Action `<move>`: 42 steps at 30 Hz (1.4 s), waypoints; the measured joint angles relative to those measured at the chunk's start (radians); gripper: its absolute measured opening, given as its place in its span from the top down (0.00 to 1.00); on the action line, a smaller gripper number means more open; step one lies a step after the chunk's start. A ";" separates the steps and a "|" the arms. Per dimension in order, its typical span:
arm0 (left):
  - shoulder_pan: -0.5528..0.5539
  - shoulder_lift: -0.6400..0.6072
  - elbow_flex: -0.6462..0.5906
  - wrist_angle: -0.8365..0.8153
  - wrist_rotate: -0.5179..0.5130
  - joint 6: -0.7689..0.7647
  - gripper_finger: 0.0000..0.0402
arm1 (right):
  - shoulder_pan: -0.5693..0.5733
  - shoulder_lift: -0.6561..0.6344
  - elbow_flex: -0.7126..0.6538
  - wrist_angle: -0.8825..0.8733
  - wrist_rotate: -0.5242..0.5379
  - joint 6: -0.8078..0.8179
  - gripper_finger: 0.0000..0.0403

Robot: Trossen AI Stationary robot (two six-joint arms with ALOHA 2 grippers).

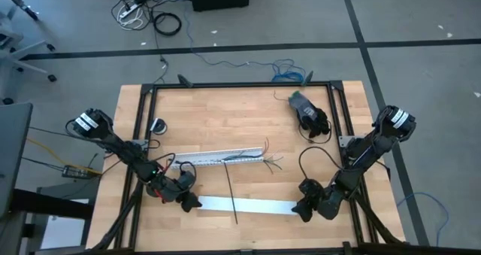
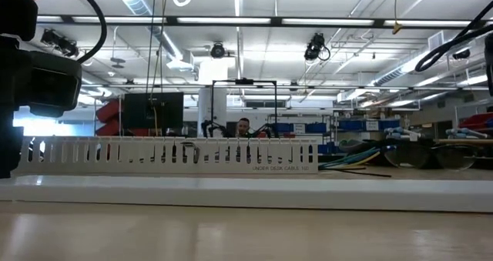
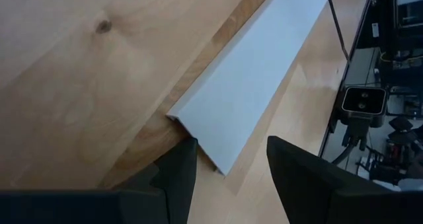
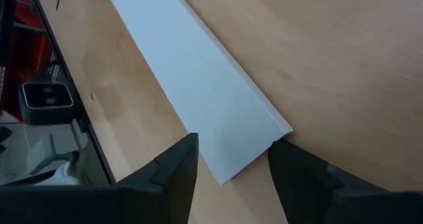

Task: Ziptie cables
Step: Close the lid on the cable duct

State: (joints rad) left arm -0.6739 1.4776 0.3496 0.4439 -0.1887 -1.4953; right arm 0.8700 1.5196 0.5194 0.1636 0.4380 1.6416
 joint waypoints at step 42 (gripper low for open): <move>0.000 0.001 0.004 0.020 -0.023 0.075 0.56 | -0.045 -0.239 0.008 0.111 0.350 -0.326 0.99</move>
State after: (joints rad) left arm -0.6743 1.4788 0.3534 0.4634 -0.2116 -1.4199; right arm 0.8251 1.2803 0.5274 0.2749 0.7875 1.3158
